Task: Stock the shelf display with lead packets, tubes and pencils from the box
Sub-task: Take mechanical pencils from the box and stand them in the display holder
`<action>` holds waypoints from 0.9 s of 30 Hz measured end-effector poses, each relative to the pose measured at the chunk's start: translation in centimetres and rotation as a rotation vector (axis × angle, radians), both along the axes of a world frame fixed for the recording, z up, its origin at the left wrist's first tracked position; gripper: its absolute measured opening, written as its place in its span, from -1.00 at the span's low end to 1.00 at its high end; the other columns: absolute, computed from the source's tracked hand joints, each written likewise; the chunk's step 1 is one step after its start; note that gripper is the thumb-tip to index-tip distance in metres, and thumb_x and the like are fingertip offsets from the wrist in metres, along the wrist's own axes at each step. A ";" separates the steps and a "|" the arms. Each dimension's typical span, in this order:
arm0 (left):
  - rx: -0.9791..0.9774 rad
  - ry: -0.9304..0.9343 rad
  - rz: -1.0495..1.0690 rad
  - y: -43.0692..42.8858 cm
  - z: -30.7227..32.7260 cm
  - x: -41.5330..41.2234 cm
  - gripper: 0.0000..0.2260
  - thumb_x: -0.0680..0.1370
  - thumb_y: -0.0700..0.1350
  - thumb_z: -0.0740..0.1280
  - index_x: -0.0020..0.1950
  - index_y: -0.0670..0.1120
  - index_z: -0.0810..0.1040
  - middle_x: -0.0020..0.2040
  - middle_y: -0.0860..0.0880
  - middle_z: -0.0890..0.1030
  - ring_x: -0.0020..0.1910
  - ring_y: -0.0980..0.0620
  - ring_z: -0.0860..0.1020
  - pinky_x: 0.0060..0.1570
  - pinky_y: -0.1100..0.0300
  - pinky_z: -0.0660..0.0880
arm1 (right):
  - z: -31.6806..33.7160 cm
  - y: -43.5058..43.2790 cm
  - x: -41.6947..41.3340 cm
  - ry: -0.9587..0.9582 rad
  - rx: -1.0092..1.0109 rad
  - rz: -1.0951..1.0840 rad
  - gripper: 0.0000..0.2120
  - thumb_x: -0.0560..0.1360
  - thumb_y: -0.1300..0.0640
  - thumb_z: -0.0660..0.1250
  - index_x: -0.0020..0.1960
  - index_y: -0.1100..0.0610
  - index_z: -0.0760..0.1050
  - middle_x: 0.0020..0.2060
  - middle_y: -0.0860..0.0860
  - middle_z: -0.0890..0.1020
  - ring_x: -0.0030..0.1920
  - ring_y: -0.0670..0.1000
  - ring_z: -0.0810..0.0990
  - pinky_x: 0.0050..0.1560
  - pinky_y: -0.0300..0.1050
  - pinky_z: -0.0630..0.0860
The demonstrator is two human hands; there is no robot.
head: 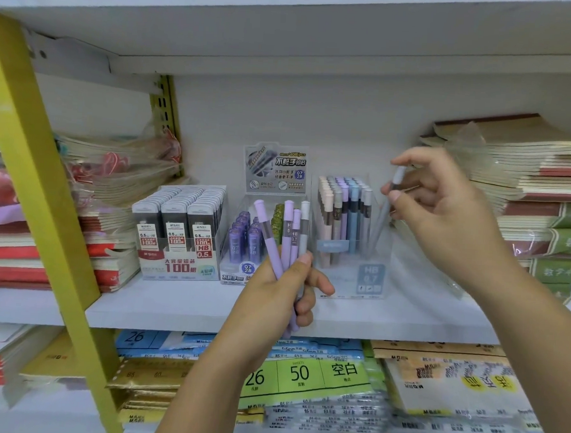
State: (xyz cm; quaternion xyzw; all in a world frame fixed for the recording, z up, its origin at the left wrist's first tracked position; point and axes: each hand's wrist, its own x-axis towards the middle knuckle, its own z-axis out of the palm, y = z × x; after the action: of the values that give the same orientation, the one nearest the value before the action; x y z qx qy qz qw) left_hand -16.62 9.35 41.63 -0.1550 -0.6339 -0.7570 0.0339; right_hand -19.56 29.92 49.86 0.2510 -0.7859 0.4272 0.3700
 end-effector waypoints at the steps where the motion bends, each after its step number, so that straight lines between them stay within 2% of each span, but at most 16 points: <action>1: -0.002 -0.002 0.006 0.0 0.0 0.0 -0.83 0.68 -0.05 0.19 0.07 -0.13 0.49 -0.24 -0.07 0.63 -0.46 0.11 0.32 -0.47 0.26 0.32 | -0.2 0.0 -0.1 -0.017 0.025 0.002 -0.55 0.53 0.21 0.32 0.05 -0.38 0.36 -0.10 -0.06 0.64 -0.10 -0.04 0.66 -0.04 0.18 0.61; 5: -0.009 -0.005 0.015 0.2 -0.1 0.0 -0.85 0.68 -0.06 0.20 0.03 -0.10 0.50 -0.20 -0.12 0.62 -0.45 0.09 0.34 -0.47 0.24 0.32 | -0.5 0.1 -0.4 -0.066 0.073 0.050 -0.54 0.55 0.24 0.28 0.06 -0.36 0.36 -0.11 -0.09 0.65 -0.06 -0.08 0.66 -0.01 0.16 0.61; 10: -0.026 0.014 0.004 0.2 -0.1 0.1 -0.85 0.68 -0.07 0.19 0.14 -0.10 0.51 -0.23 -0.04 0.64 -0.44 0.11 0.38 -0.43 0.24 0.38 | -0.5 0.2 -0.6 -0.087 0.106 0.084 -0.52 0.56 0.25 0.26 0.07 -0.38 0.33 -0.10 -0.10 0.64 -0.05 -0.11 0.65 -0.01 0.12 0.61; 12: -0.037 0.028 0.018 0.2 -0.1 0.0 -0.84 0.68 -0.06 0.20 0.13 -0.05 0.55 -0.22 -0.03 0.64 -0.42 0.08 0.40 -0.38 0.19 0.40 | -0.7 0.2 -0.9 -0.072 0.099 0.060 -0.51 0.56 0.24 0.27 0.07 -0.40 0.29 -0.10 -0.10 0.63 -0.08 -0.16 0.63 -0.03 -0.01 0.61; 14: -0.055 0.043 0.036 0.2 -0.2 0.0 -0.82 0.67 -0.04 0.20 0.11 -0.02 0.58 -0.22 -0.03 0.64 -0.41 0.06 0.43 -0.30 0.07 0.40 | -1.0 0.1 -1.2 -0.062 0.098 0.024 -0.56 0.55 0.22 0.29 0.09 -0.34 0.30 -0.10 -0.11 0.62 -0.09 -0.21 0.60 -0.07 -0.27 0.56; 15: -0.056 0.047 0.041 0.2 -0.2 0.0 -0.81 0.67 -0.03 0.20 0.11 -0.01 0.59 -0.22 -0.02 0.64 -0.40 0.06 0.45 -0.29 0.07 0.41 | -1.2 0.0 -1.3 -0.063 0.109 0.002 -0.59 0.54 0.21 0.31 0.11 -0.30 0.32 -0.10 -0.12 0.61 -0.08 -0.23 0.58 -0.10 -0.41 0.50; 17: -0.042 0.049 0.037 0.2 -0.2 0.0 -0.80 0.66 -0.01 0.21 0.11 -0.02 0.60 -0.23 -0.02 0.65 -0.40 0.07 0.49 -0.31 0.18 0.48 | -1.5 0.0 -1.6 -0.056 0.163 -0.068 -0.63 0.53 0.20 0.34 0.11 -0.23 0.36 -0.07 -0.17 0.56 -0.05 -0.25 0.52 -0.13 -0.52 0.39; 19: -0.025 0.054 0.025 0.1 -0.1 0.1 -0.79 0.66 -0.01 0.21 0.12 -0.03 0.60 -0.22 -0.04 0.66 -0.38 0.06 0.54 -0.31 0.24 0.52 | -1.7 0.1 -1.9 -0.036 0.218 -0.142 -0.66 0.51 0.19 0.36 0.12 -0.20 0.40 -0.03 -0.14 0.49 -0.04 -0.23 0.47 -0.11 -0.52 0.32; 21: -0.012 0.052 0.006 0.1 0.0 0.2 -0.76 0.62 0.04 0.23 0.15 -0.04 0.58 -0.20 -0.06 0.67 -0.35 0.04 0.58 -0.28 0.22 0.56 | -1.9 0.1 -2.2 -0.051 0.239 -0.168 -0.70 0.51 0.17 0.36 0.14 -0.16 0.45 0.03 -0.08 0.44 -0.05 -0.18 0.43 -0.07 -0.48 0.31; 23: -0.005 0.041 -0.015 0.0 0.0 0.3 -0.69 0.54 0.10 0.27 0.17 -0.04 0.57 -0.17 -0.07 0.69 -0.33 0.01 0.61 -0.26 0.18 0.59 | -2.2 0.0 -2.3 -0.085 0.242 -0.187 -0.69 0.52 0.14 0.35 0.20 -0.16 0.46 0.06 -0.08 0.42 0.02 -0.14 0.42 0.02 -0.38 0.33; 25: -0.005 0.039 -0.028 0.0 0.1 0.4 -0.67 0.51 0.13 0.28 0.17 0.00 0.58 -0.15 -0.08 0.70 -0.34 0.01 0.62 -0.26 0.17 0.59 | -2.1 -0.4 -1.9 -0.027 0.190 -0.235 -0.70 0.54 0.10 0.31 0.24 -0.12 0.45 0.06 -0.10 0.39 0.05 -0.14 0.40 0.08 -0.26 0.35; 27: -0.019 0.052 -0.037 0.0 0.2 0.5 -0.70 0.51 0.15 0.28 0.14 0.05 0.61 -0.14 -0.07 0.71 -0.36 0.03 0.60 -0.27 0.20 0.58 | -1.7 -1.0 -0.9 0.093 0.103 -0.238 -0.77 0.56 0.12 0.29 0.20 -0.04 0.49 -0.03 -0.14 0.45 -0.08 -0.18 0.42 -0.02 -0.36 0.36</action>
State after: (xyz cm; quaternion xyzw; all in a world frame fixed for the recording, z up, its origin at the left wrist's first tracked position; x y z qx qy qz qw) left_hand -16.11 9.35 41.83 -0.1865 -0.6368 -0.7473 0.0350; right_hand -20.49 28.91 48.21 0.1942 -0.8131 0.3272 0.4405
